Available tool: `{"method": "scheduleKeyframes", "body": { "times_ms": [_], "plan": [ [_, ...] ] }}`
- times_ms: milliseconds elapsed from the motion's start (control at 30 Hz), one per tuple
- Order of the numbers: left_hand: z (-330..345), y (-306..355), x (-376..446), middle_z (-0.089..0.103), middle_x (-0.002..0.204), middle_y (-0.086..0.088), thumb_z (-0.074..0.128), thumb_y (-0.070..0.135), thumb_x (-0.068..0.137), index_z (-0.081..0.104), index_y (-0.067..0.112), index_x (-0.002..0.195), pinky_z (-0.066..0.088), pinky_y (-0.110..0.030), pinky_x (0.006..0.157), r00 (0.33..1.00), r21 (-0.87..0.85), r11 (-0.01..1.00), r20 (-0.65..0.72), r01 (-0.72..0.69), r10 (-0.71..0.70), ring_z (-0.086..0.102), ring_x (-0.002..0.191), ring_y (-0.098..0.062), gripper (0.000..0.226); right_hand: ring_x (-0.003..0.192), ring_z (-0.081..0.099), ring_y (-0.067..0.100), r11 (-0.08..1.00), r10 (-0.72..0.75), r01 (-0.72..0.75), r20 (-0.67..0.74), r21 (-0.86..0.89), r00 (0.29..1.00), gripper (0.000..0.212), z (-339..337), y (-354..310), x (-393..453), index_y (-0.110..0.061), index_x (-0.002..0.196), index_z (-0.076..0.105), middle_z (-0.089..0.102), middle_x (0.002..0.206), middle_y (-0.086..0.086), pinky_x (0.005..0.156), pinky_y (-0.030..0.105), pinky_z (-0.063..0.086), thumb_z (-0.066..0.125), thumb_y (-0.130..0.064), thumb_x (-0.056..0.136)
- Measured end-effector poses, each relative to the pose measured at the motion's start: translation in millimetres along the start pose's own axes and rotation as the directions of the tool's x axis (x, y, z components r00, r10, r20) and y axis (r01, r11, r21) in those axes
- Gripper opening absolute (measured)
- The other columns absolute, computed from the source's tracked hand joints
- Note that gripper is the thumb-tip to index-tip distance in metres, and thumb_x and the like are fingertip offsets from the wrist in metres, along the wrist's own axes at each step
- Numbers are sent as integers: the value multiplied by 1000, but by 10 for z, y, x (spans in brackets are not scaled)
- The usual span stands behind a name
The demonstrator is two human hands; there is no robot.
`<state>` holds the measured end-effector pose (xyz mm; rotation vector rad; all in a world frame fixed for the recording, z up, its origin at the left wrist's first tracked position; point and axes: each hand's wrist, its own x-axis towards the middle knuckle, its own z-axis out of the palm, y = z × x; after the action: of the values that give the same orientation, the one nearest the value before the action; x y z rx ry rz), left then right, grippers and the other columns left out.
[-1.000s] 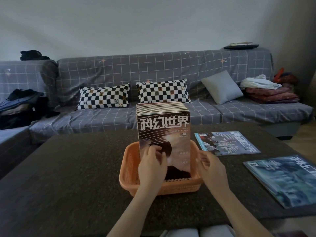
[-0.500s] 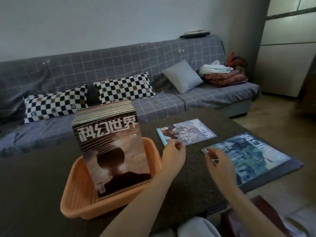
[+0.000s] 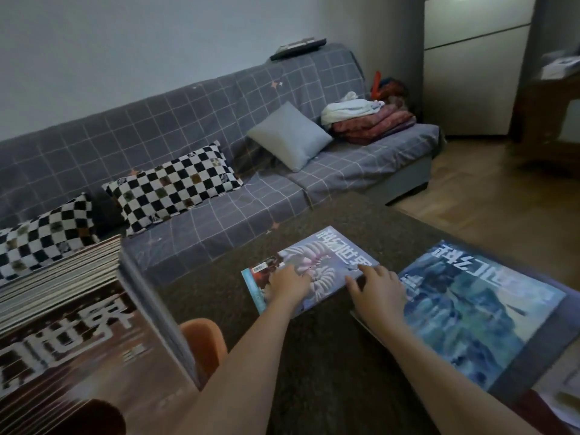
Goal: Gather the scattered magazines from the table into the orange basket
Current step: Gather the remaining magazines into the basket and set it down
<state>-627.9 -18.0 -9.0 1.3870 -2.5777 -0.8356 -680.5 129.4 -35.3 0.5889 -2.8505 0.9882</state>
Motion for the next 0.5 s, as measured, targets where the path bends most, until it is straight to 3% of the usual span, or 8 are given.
{"method": "scheduleKeyframes", "body": {
  "times_ms": [167,267,400,500],
  "plan": [
    [114,-31,571,4,162,-8,44,55,92,22,25,152,1,-51,119,995,192,979,77,-74,60,2,148,-29,70,128,33,25,972,-47,52,26,-230,999,60,232,71,129,-24,137,39,38,141,5,104,41,26,38,-58,88],
    [84,15,787,-2,163,-9,43,70,84,9,18,154,-6,-56,117,993,240,969,113,-58,31,-4,149,-28,94,129,31,26,968,-56,60,22,-243,998,61,249,95,139,-24,139,37,35,143,6,104,41,25,38,-58,88],
    [-25,69,820,18,156,-15,56,79,69,23,17,150,7,-56,116,999,300,954,51,-28,14,16,143,-37,108,130,30,26,967,-65,72,37,-242,997,64,218,95,129,-21,140,35,34,144,7,105,41,24,38,-58,88],
    [-95,138,663,38,143,-14,71,66,68,46,13,137,33,-43,108,998,268,963,-55,24,-10,38,131,-34,90,130,31,26,973,-49,55,35,-223,998,67,186,98,116,-17,139,36,36,143,7,106,40,24,38,-60,87]
  ]
}}
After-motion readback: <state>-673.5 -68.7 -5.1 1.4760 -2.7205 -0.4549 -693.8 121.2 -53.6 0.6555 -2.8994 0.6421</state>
